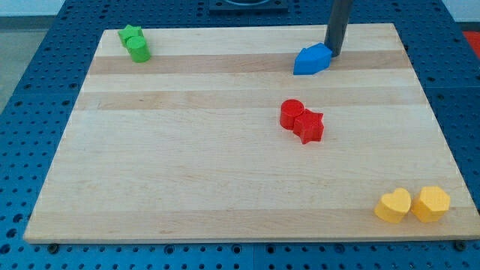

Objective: Move blue blocks towards red blocks

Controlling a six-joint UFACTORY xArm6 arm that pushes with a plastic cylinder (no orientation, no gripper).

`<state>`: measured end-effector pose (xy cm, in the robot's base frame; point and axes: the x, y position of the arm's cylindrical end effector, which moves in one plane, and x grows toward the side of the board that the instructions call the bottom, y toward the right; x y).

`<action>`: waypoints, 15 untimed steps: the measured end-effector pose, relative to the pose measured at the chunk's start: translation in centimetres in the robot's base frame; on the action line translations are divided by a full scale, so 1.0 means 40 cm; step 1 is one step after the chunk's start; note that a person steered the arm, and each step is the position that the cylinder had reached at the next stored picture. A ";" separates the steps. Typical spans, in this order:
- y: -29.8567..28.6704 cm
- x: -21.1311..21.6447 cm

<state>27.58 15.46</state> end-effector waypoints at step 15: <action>-0.264 0.011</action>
<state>28.03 4.92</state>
